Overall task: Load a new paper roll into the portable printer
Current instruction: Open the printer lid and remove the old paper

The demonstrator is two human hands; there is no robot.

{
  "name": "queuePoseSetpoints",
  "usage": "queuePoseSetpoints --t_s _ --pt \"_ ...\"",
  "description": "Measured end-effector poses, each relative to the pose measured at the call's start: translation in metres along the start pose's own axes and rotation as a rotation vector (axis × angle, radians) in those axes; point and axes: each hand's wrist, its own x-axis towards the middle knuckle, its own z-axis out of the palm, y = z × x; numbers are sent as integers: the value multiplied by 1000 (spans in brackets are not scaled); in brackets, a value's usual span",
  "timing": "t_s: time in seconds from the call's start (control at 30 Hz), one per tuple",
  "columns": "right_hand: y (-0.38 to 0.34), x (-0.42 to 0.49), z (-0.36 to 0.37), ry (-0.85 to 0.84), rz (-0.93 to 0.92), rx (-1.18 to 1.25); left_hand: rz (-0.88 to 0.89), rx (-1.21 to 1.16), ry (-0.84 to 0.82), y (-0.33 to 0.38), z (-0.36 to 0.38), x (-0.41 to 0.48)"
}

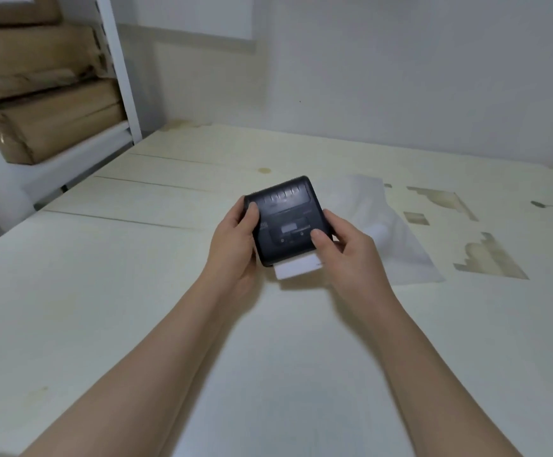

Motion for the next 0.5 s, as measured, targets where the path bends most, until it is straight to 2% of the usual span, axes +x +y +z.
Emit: queuePoseSetpoints --t_s 0.13,0.23,0.5 --pt "3 -1 -13 -19 -2 111 -44 33 -101 1 -4 8" --pt "0 -4 -19 -97 -17 153 -42 78 -160 8 -7 14" --pt "0 -5 -17 -106 -71 200 52 131 -75 6 -8 14"
